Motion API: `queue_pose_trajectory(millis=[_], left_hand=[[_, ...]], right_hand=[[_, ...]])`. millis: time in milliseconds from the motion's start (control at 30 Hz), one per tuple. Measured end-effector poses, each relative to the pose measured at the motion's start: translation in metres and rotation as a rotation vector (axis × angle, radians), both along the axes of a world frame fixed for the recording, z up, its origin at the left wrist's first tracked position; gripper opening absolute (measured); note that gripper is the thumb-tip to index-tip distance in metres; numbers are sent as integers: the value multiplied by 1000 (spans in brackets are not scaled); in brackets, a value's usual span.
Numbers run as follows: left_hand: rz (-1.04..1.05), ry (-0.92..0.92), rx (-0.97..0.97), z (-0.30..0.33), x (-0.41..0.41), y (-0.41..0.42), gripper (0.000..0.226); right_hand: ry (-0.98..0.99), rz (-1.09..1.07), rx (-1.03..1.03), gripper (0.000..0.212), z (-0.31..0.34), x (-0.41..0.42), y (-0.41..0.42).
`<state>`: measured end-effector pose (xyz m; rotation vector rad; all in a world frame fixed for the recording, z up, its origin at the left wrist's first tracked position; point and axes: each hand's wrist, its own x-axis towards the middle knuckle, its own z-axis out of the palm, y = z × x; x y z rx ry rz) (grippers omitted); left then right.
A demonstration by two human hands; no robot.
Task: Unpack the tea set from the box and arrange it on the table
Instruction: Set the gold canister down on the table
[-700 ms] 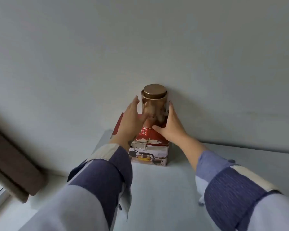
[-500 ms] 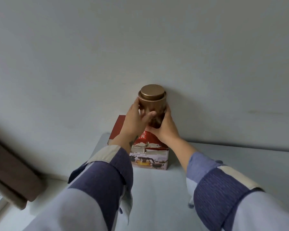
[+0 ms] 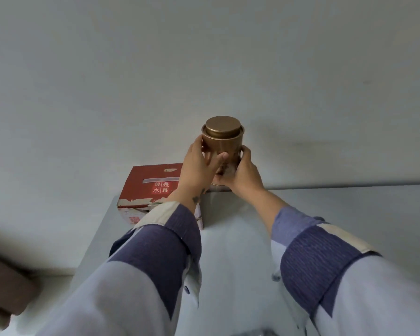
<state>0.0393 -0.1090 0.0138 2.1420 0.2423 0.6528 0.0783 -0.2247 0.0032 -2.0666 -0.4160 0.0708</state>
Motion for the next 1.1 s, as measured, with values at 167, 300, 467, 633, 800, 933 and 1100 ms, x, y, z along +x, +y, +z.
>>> queue_pose_trajectory(millis=[167, 300, 467, 633, 800, 933, 1100], left_hand=[[-97, 12, -65, -11, 18, -97, 68], [-146, 28, -128, -28, 40, -185, 67], [-185, 55, -217, -47, 82, -283, 66], [-197, 84, -311, -75, 121, -360, 66], [-181, 118, -359, -107, 161, -401, 69], [-159, 130, -357, -124, 187, -410, 70], [-130, 143, -322, -137, 211, -415, 71]], right_hand=[[72, -76, -6, 89, -4, 9, -102], [81, -97, -55, 93, -15, 27, -192], [123, -125, -68, 93, -33, 68, -291], [189, -182, -27, 85, -60, 111, -362], [209, -192, 39, 88, -92, 151, -398], [247, -167, 98, 88, -110, 175, -407], [238, -154, 169, 94, -127, 202, -408]])
